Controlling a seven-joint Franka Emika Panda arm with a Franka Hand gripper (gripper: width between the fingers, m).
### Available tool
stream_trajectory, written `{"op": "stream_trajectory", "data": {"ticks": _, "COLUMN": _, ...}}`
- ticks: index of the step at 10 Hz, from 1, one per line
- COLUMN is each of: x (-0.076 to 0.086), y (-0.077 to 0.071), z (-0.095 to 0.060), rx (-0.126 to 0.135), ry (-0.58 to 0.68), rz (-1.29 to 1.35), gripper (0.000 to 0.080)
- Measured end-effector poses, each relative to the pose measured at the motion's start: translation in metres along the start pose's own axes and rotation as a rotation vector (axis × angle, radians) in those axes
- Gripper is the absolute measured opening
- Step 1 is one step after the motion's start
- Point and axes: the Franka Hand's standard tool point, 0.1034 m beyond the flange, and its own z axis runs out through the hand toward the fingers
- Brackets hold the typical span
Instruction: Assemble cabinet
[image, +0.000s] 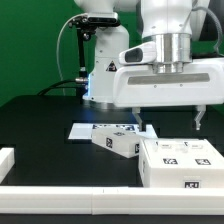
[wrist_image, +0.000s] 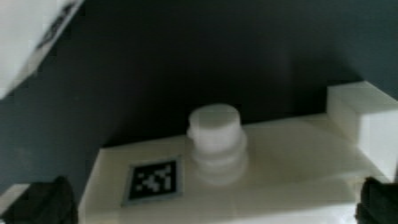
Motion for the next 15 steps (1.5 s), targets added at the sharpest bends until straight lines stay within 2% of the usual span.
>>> {"op": "stream_trajectory", "data": {"ticks": 1, "x": -0.003, "y": -0.003, "z": 0.008, "rx": -0.005, "ry": 0.005, "rz": -0.008, "gripper": 0.0797}}
{"op": "stream_trajectory", "data": {"ticks": 3, "x": 0.000, "y": -0.010, "z": 0.016, "rx": -0.003, "ry": 0.006, "rz": -0.012, "gripper": 0.0797}}
{"op": "stream_trajectory", "data": {"ticks": 7, "x": -0.003, "y": -0.006, "z": 0.033, "rx": -0.017, "ry": -0.009, "rz": -0.013, "gripper": 0.0797}}
{"op": "stream_trajectory", "data": {"ticks": 13, "x": -0.005, "y": -0.004, "z": 0.041, "rx": -0.023, "ry": -0.019, "rz": -0.015, "gripper": 0.0777}}
{"op": "stream_trajectory", "data": {"ticks": 15, "x": -0.005, "y": -0.004, "z": 0.041, "rx": -0.023, "ry": -0.019, "rz": -0.015, "gripper": 0.0428}}
